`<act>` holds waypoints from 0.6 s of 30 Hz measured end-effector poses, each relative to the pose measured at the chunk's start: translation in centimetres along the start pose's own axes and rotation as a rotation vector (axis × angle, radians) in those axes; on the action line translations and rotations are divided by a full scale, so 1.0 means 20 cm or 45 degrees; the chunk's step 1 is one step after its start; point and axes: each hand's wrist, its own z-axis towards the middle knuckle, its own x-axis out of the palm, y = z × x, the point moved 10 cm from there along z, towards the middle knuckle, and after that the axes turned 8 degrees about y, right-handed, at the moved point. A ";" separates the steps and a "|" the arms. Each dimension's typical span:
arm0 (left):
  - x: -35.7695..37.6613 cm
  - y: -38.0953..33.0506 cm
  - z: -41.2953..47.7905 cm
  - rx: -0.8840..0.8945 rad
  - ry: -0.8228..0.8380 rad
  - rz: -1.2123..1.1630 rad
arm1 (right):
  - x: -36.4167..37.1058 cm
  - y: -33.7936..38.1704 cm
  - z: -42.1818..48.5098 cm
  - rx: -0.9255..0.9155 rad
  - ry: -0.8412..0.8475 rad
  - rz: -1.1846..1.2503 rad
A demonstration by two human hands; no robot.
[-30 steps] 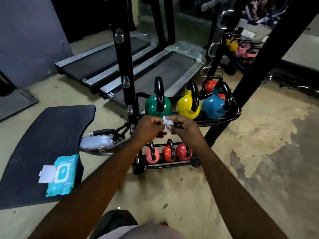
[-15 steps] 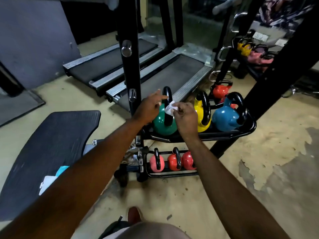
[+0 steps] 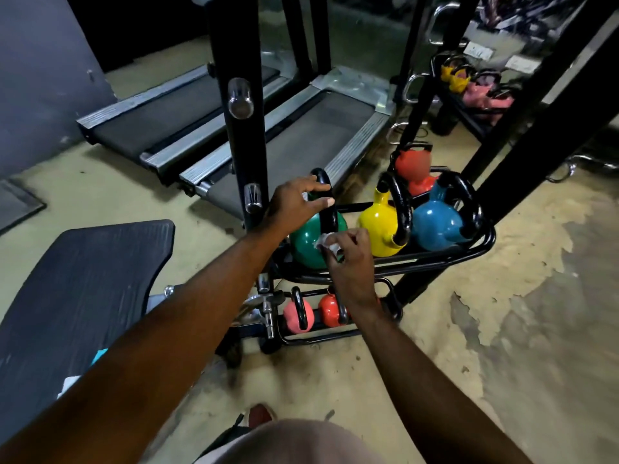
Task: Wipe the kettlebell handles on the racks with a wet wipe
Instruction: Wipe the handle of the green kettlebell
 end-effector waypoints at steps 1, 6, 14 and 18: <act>0.00 0.01 0.00 -0.003 -0.006 -0.010 | 0.02 -0.03 -0.03 0.057 0.006 0.028; 0.00 0.00 0.03 0.049 0.032 -0.032 | -0.04 -0.22 -0.06 0.337 -0.156 0.369; 0.03 0.04 0.06 0.036 -0.019 -0.052 | -0.04 -0.22 -0.07 0.340 -0.124 0.481; 0.01 0.08 0.10 -0.028 -0.058 -0.084 | 0.02 -0.09 -0.05 0.168 -0.010 0.130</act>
